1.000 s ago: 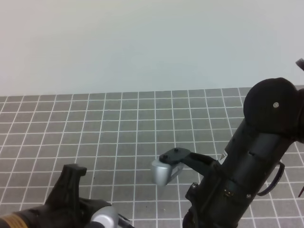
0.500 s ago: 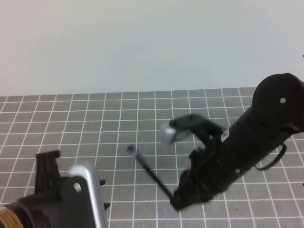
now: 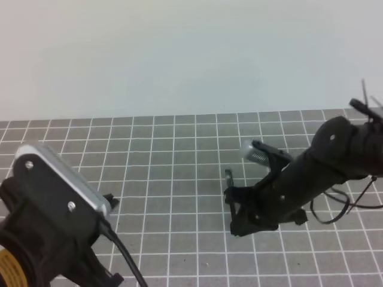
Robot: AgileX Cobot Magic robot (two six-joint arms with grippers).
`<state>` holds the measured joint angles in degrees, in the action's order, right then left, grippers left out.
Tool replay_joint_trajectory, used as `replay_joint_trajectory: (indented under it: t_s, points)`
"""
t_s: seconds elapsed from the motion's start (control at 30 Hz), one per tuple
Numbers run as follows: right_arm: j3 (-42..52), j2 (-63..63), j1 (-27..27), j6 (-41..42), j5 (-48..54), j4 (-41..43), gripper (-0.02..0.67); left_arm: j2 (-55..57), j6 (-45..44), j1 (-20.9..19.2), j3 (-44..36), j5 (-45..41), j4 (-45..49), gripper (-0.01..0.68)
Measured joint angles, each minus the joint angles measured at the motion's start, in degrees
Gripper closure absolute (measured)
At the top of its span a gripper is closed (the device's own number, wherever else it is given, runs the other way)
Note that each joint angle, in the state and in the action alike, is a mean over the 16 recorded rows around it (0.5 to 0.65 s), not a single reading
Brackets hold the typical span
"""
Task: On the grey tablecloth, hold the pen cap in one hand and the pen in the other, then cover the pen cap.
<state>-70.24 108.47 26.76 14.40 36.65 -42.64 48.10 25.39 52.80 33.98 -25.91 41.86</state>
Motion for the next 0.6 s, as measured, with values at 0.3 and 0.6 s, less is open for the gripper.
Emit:
replay_joint_trajectory:
  t_s: [0.3,0.6]
  points:
    - [0.00,5.31,-1.16,1.60,-1.20,-5.22,0.583,0.06,15.85,0.00,0.00,-0.34,8.78,0.672]
    - [0.00,6.08,-1.16,1.73,-0.66,-5.79,0.515,0.11,20.48,0.00,0.00,1.08,12.38,0.673]
